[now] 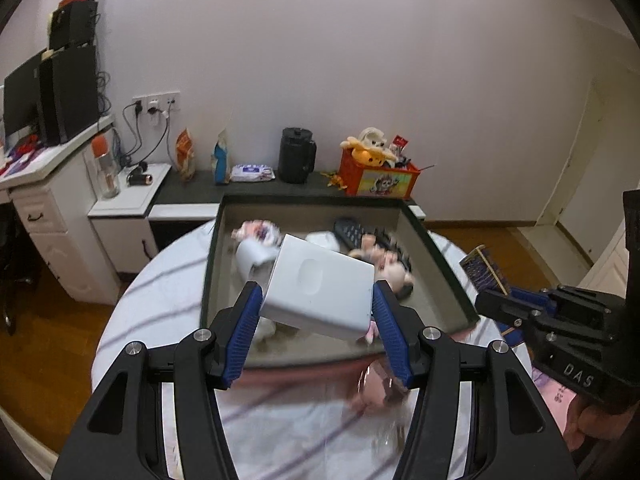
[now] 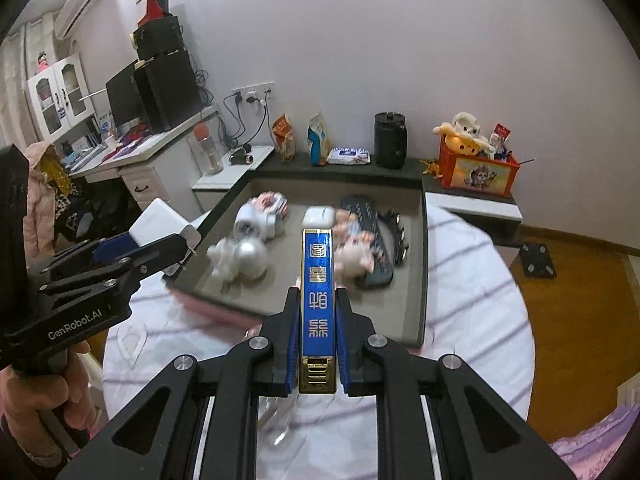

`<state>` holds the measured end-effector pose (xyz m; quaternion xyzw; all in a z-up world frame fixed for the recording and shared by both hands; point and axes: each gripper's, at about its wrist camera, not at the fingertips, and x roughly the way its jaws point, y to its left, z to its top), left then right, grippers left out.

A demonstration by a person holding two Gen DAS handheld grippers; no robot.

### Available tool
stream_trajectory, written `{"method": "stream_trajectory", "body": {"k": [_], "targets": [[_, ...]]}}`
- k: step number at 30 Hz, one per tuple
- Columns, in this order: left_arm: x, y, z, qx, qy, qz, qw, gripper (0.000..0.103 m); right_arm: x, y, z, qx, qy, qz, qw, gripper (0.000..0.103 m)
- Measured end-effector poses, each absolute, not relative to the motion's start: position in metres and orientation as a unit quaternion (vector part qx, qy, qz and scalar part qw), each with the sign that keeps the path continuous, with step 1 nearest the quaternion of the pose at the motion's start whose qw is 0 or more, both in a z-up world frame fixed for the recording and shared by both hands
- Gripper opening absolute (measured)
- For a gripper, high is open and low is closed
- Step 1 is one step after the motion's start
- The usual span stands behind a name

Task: Organize rigid objects
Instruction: 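Carry the packet with the right tool while the left tool carries the charger over the box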

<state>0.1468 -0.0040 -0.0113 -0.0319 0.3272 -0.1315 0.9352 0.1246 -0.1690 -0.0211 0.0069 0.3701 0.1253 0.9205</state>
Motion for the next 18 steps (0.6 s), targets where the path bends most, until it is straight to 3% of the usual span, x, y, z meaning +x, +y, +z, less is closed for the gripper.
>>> {"method": "stream_trajectory", "body": {"k": [18], "targets": [[0.263, -0.052, -0.058, -0.013, 0.379, -0.15, 0.913, 0.057, 0.224, -0.195, -0.06, 0.0, 0.41, 0.075, 0.909, 0.015]]}}
